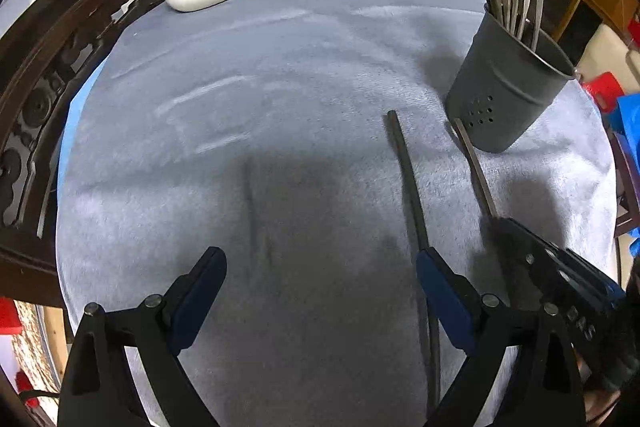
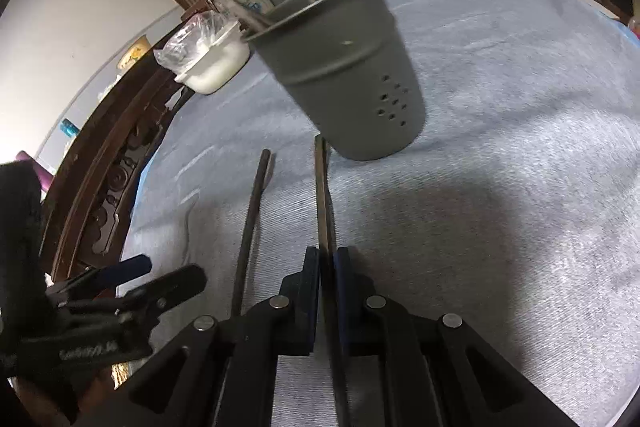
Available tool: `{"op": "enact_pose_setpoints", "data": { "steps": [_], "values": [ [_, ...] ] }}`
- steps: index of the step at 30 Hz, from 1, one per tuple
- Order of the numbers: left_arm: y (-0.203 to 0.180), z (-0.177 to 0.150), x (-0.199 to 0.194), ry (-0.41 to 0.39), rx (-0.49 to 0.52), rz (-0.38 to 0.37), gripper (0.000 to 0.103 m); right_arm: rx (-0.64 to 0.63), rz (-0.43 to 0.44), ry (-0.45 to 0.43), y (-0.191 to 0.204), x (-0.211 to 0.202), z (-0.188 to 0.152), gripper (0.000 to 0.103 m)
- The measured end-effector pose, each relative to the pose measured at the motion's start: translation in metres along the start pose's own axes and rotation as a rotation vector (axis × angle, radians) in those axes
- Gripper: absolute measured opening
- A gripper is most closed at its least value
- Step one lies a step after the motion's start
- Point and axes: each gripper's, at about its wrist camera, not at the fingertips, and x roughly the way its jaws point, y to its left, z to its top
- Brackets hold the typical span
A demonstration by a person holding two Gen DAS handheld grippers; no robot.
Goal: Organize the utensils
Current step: 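Close the left gripper on one chopstick while the right gripper closes on the other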
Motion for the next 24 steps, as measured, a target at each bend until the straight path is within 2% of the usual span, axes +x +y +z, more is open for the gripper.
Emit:
{"op": "enact_pose_setpoints", "data": {
  "steps": [6,8,10,13,14,16,17,19,20,24],
  "values": [
    [-0.009,0.013,0.007,0.033,-0.008,-0.06,0.093,0.009,0.027,-0.001,-0.007,-0.001,0.0,0.009],
    [-0.012,0.017,0.012,0.053,-0.013,-0.095,0.085,0.004,0.029,-0.001,-0.006,-0.001,0.0,0.01],
    [-0.015,0.019,0.016,0.078,-0.019,-0.126,0.069,0.011,0.04,-0.001,-0.01,-0.001,-0.001,0.011],
    [-0.018,0.021,0.025,0.103,-0.02,-0.159,0.061,0.015,0.051,-0.002,-0.013,-0.003,-0.002,0.011],
    [-0.02,0.021,0.024,0.085,-0.009,-0.151,0.057,0.014,0.051,-0.004,-0.014,-0.004,-0.003,0.011],
    [-0.02,0.022,0.024,0.075,0.001,-0.144,0.039,0.016,0.055,-0.004,-0.015,-0.004,-0.003,0.011],
    [-0.017,0.023,0.024,0.078,-0.008,-0.158,0.035,0.019,0.057,-0.003,-0.015,-0.004,-0.003,0.011],
    [-0.01,0.023,0.025,0.094,-0.026,-0.199,0.014,0.025,0.06,0.0,-0.015,-0.005,-0.003,0.011],
    [-0.006,0.023,0.025,0.099,-0.029,-0.21,0.011,0.027,0.06,0.001,-0.015,-0.005,-0.003,0.011],
    [0.009,0.02,0.025,0.109,-0.022,-0.244,0.011,0.04,0.044,0.02,-0.013,-0.005,-0.001,0.011]
  ]
}}
